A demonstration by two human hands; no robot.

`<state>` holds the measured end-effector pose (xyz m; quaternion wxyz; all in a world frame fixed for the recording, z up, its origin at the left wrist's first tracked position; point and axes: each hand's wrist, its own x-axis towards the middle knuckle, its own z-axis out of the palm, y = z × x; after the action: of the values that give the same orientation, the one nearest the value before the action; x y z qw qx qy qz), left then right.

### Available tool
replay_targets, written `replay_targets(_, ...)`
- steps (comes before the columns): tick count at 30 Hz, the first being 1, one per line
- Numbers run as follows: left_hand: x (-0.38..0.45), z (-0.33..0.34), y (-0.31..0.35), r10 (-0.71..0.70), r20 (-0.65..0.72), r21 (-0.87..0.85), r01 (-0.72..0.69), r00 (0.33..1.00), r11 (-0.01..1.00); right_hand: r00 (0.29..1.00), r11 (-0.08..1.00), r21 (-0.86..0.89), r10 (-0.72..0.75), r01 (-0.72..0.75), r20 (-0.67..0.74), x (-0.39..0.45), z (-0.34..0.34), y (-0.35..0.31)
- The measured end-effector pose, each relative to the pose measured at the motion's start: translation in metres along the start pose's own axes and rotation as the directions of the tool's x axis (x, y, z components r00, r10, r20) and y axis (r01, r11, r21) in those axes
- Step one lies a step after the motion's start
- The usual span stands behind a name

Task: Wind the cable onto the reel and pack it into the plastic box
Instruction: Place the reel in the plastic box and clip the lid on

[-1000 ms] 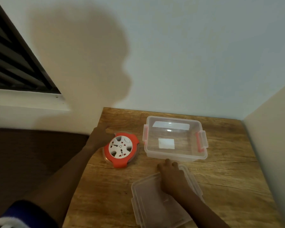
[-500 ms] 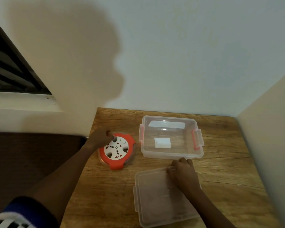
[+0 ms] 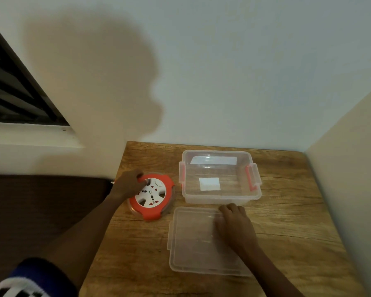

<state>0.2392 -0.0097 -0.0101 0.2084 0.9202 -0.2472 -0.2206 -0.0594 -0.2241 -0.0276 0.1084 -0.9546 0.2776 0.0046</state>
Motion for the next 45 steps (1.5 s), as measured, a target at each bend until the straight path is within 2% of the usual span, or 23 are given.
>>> replay_targets(3, 0.001, 0.003, 0.0, -0.008, -0.006, 0.004, 0.008, 1.0, 1.0, 0.995, 0.996, -0.078, -0.032, 0.04, 0.095, -0.006, 0.006, -0.004)
replay_targets(5, 0.001, 0.005, -0.001, -0.003, -0.014, 0.007, 0.003, 1.0, 1.0, 0.994, 0.995, -0.086, -0.038, 0.047, 0.105, -0.006, 0.004, -0.004)
replay_targets(7, -0.001, 0.008, -0.004, -0.001, -0.022, 0.026, 0.001, 1.0, 1.0, 0.998, 0.999, -0.014, -0.052, 0.052, 0.032, -0.005, -0.001, -0.008)
replay_targets(10, -0.008, 0.015, -0.008, 0.007, -0.068, 0.096, 0.0, 0.998, 0.995, 0.985, 0.975, 0.142, -0.168, 0.172, -0.038, 0.0, -0.008, -0.028)
replay_targets(14, -0.018, 0.017, -0.019, 0.063, -0.112, 0.393, -0.014, 0.992, 0.919, 0.963, 0.907, 0.328, -0.265, 0.263, -0.04, 0.01, -0.012, -0.079)
replay_targets(16, -0.025, 0.013, -0.026, 0.044, -0.075, 0.468, -0.004, 0.996, 0.884, 0.969, 0.863, 0.449, -0.246, 0.23, -0.022, 0.015, -0.012, -0.108)
replay_targets(18, -0.034, 0.008, -0.031, 0.042, -0.053, 0.501, -0.01, 0.998, 0.866, 0.973, 0.768, 0.63, -0.215, 0.116, 0.082, 0.018, -0.01, -0.132)
replay_targets(20, -0.043, 0.007, -0.037, 0.037, -0.068, 0.485, 0.001, 0.997, 0.874, 0.959, 0.674, 0.739, -0.213, 0.006, 0.188, 0.021, -0.006, -0.151)
replay_targets(25, -0.059, 0.01, -0.048, -0.116, -0.079, 0.207, 0.13, 0.99, 0.97, 0.967, 0.557, 0.821, -0.117, -0.126, 0.227, 0.033, -0.001, -0.171)
replay_targets(30, -0.06, 0.004, -0.057, -0.246, 0.116, -0.14, 0.261, 0.962, 0.955, 0.919, 0.538, 0.768, 0.034, -0.348, 0.393, 0.043, 0.004, -0.175)
replay_targets(34, -0.067, 0.002, -0.059, -0.292, 0.134, -0.473, 0.32, 0.947, 0.821, 0.909, 0.479, 0.787, 0.055, -0.388, 0.414, 0.042, 0.005, -0.179)
replay_targets(37, -0.073, -0.006, -0.048, -0.293, 0.104, -0.669, 0.285, 0.951, 0.686, 0.92, 0.452, 0.81, 0.071, -0.374, 0.385, 0.045, -0.002, -0.183)
replay_targets(40, -0.077, -0.023, -0.036, -0.278, 0.018, -0.744, 0.199, 0.96, 0.638, 0.946, 0.411, 0.858, 0.037, -0.309, 0.323, 0.051, -0.022, -0.184)
replay_targets(43, -0.076, -0.044, -0.021, -0.269, -0.068, -0.83, 0.095, 0.961, 0.55, 0.979, 0.428, 0.885, -0.007, -0.182, 0.204, 0.057, -0.048, -0.184)
replay_targets(45, -0.073, -0.058, -0.004, -0.254, -0.113, -0.868, 0.029, 0.961, 0.496, 0.994, 0.444, 0.89, 0.022, -0.108, 0.11, 0.063, -0.068, -0.179)
